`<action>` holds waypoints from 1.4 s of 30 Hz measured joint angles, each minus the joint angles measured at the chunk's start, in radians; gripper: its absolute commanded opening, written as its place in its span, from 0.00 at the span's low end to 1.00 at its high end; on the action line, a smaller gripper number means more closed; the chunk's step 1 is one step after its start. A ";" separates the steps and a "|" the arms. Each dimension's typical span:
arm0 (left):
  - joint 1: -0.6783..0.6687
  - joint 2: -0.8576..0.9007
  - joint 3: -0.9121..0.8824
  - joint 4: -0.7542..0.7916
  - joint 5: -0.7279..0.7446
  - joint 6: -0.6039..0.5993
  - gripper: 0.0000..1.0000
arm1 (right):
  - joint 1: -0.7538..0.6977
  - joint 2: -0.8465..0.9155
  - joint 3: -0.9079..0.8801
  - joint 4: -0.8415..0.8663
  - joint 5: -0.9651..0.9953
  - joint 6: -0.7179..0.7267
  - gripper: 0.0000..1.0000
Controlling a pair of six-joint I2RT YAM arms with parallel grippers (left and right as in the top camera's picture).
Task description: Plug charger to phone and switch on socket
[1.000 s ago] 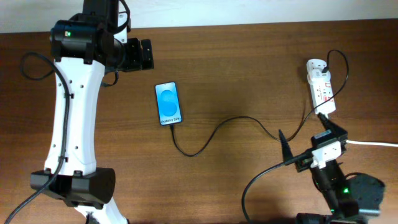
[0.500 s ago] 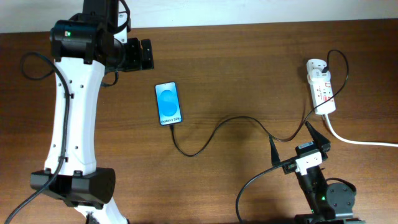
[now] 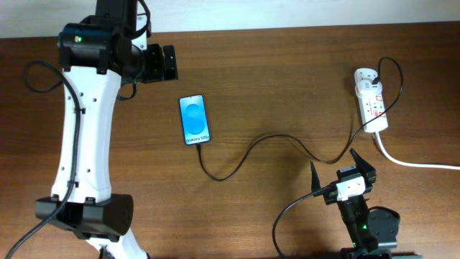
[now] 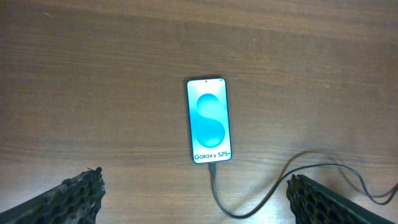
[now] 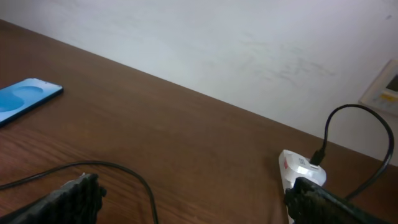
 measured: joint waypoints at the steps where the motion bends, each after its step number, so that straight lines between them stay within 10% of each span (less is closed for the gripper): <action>1: 0.000 0.000 0.000 0.000 0.000 0.000 0.99 | 0.000 0.000 0.000 0.000 0.003 0.000 0.98; 42: 0.001 -0.225 -0.215 0.185 0.000 0.000 0.99 | 0.000 0.000 0.000 -0.001 0.011 0.000 0.98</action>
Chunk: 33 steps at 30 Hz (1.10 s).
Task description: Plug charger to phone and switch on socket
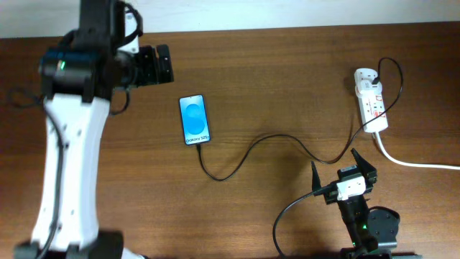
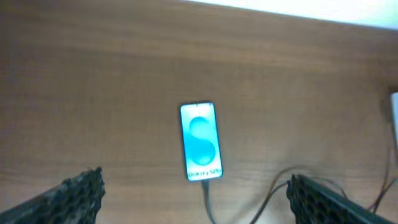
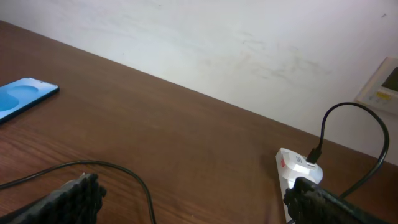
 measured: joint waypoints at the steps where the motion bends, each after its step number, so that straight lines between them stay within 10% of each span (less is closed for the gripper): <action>1: 0.000 -0.062 -0.083 0.066 -0.001 0.000 0.99 | 0.000 0.000 0.000 0.000 0.000 0.000 0.98; 33: 0.072 -1.255 -1.737 1.257 -0.002 0.313 0.99 | 0.001 -0.003 0.000 -0.001 0.007 -0.001 0.98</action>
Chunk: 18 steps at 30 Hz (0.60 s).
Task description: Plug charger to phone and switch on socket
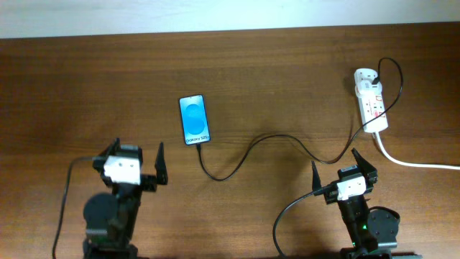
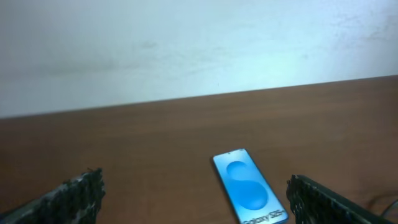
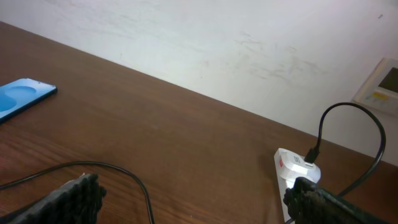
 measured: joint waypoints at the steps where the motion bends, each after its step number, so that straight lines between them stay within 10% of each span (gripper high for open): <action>1: 0.000 -0.036 -0.033 0.007 0.000 0.016 1.00 | 0.000 0.000 0.000 0.000 0.000 0.000 0.98; 18: 0.000 -0.324 -0.308 0.004 0.002 0.147 0.99 | 0.000 0.000 0.000 0.000 0.000 0.000 0.98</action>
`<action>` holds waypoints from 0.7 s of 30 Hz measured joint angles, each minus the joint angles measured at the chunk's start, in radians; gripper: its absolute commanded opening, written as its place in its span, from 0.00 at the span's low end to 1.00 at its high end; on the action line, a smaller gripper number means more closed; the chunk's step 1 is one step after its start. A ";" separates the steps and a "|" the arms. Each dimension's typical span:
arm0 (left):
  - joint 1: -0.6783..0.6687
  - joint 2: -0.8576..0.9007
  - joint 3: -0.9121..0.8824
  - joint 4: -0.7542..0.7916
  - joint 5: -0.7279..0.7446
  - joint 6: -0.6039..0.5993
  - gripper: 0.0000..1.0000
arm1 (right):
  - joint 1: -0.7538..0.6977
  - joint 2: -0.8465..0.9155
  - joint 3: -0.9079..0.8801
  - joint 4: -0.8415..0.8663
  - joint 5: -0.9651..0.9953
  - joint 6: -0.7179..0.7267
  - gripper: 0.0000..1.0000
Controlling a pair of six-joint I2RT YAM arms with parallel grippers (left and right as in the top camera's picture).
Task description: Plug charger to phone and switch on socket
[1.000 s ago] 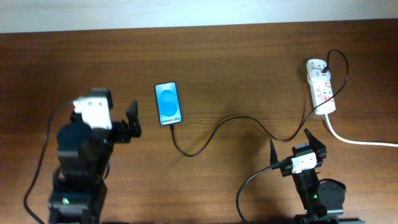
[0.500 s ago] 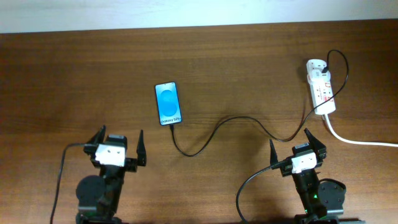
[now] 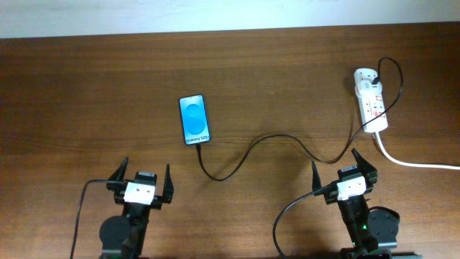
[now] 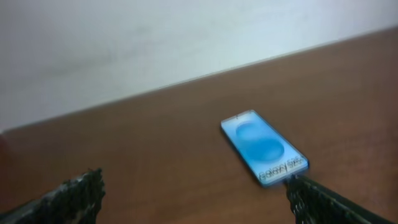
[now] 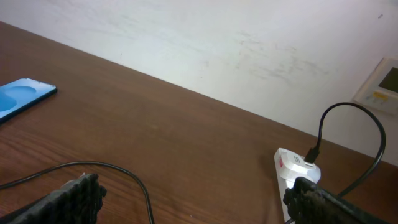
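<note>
The phone (image 3: 194,119) lies flat on the table with its blue screen lit; it also shows as a blue phone (image 4: 264,147) and at the left edge as the phone (image 5: 22,98). A black charger cable (image 3: 266,144) runs from its lower end across the table to the white socket strip (image 3: 370,99) at the far right, where the strip (image 5: 298,176) has a black plug in it. My left gripper (image 3: 141,183) sits open at the front left, holding nothing. My right gripper (image 3: 343,173) is open at the front right, empty.
A white mains lead (image 3: 417,162) runs from the socket strip off the right edge. A pale wall (image 5: 186,37) rises behind the table's far edge, with a small wall panel (image 5: 381,87) at the right.
My left arm has settled a little to the right and nearer the front edge. Phone, cable, socket strip and right arm are unchanged.
My left arm was stretched out high over the table's far left, looking down on the phone with the cable in it. Then it had drawn back somewhat. Later it was folded low at the front left, where it rests now. The right arm stayed put.
</note>
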 measured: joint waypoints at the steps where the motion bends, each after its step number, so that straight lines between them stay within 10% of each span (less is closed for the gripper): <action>1: 0.000 -0.007 -0.005 -0.013 0.000 0.002 0.99 | 0.000 0.000 0.000 0.000 0.000 0.001 0.98; 21: 0.000 -0.092 -0.008 -0.047 -0.007 0.005 0.99 | 0.000 0.000 0.000 0.000 0.000 0.000 0.98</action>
